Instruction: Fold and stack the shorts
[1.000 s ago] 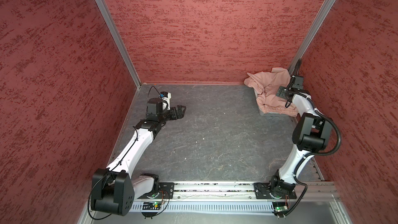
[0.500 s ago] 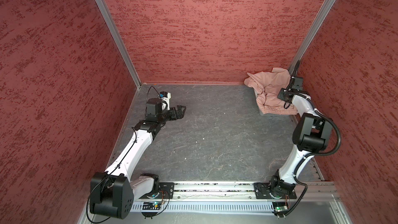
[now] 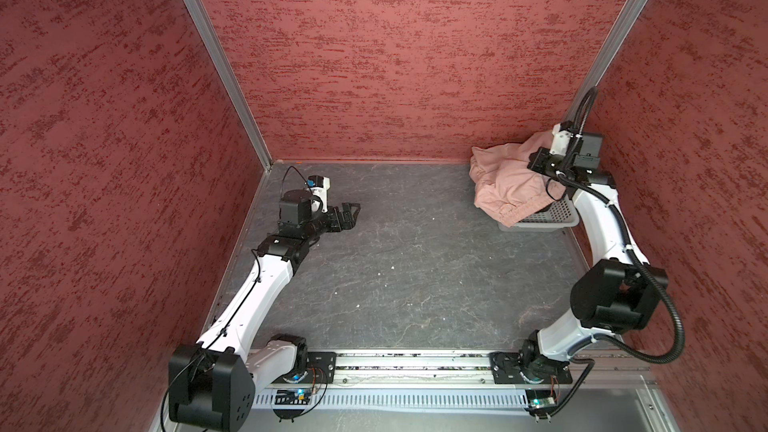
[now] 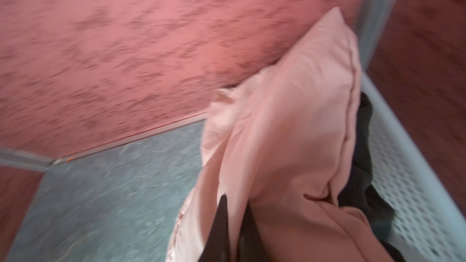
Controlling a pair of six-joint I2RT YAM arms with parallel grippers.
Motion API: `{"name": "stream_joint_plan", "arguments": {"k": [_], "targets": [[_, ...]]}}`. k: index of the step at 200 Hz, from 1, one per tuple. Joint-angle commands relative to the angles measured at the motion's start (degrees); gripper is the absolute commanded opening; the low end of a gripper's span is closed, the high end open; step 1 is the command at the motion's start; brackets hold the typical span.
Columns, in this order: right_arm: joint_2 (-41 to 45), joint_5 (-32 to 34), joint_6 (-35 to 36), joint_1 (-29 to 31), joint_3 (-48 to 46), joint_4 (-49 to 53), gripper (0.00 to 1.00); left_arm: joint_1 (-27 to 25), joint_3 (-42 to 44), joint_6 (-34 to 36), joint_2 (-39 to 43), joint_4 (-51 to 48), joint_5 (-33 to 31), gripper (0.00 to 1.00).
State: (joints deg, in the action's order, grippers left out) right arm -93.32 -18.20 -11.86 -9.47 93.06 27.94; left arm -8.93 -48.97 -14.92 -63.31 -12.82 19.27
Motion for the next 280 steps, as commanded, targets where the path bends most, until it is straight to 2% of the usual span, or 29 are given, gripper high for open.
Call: {"name": "stream_joint_plan", "arguments": {"k": [1, 32, 64, 89, 122, 167, 179, 189, 206, 212, 222, 237, 260, 280], "targets": [[3.6, -6.4, 0.8, 4.3, 6.6, -3.0, 0.0, -0.5, -1.2, 1.1, 2.1, 0.7, 0.5, 0.99], [3.3, -5.6, 2.3, 8.4, 13.1, -2.8, 0.0, -0.9, -0.6, 1.5, 4.4, 1.1, 0.5, 0.99], [-1.2, 11.4, 5.3, 8.6, 19.8, 4.2, 0.0, -2.5, 0.4, 1.7, 4.2, 2.1, 2.1, 0.99], [-1.3, 17.8, 6.1, 8.6, 13.6, 6.3, 0.0, -4.2, 1.6, 1.9, 4.6, 1.5, 0.7, 0.99], [2.7, 27.7, 5.3, 8.2, 4.4, 5.7, 0.0, -5.4, 1.9, 2.4, 4.5, 0.7, 0.4, 1.0], [4.1, 31.3, 2.9, 6.1, -3.8, 3.4, 0.0, -6.3, 0.7, 3.4, 3.2, 0.2, 0.2, 0.99], [3.3, 30.5, 2.2, 6.1, -6.0, 3.2, 0.05, -6.6, 0.4, 3.2, 3.1, 0.1, 0.1, 0.99], [2.7, 29.3, 2.1, 6.1, -7.3, 3.0, 0.16, -7.0, 0.4, 3.2, 3.2, -0.2, 0.0, 0.99], [1.2, 27.9, 2.2, 6.0, -7.8, 3.8, 0.23, -7.3, 0.3, 3.4, 3.2, -0.4, -0.3, 0.99], [0.7, 27.7, 2.4, 6.1, -7.5, 4.5, 0.3, -7.4, 0.3, 3.4, 3.2, -0.5, -0.3, 0.99], [-0.1, 28.1, 2.9, 6.1, -6.4, 5.8, 0.48, -7.5, 0.2, 3.6, 3.1, -0.8, -0.5, 1.0], [-0.6, 28.9, 4.2, 6.1, -4.4, 7.4, 0.65, -7.6, -0.1, 3.7, 2.9, -1.2, -0.7, 0.99], [0.2, 30.4, 6.4, 6.2, 0.8, 9.8, 0.75, -7.7, -0.5, 3.8, 3.0, -1.4, -1.1, 0.99], [0.7, 29.1, 9.7, 7.8, 4.7, 11.7, 0.81, -7.9, -0.9, 3.7, 3.1, -1.1, -1.2, 0.99]]}}
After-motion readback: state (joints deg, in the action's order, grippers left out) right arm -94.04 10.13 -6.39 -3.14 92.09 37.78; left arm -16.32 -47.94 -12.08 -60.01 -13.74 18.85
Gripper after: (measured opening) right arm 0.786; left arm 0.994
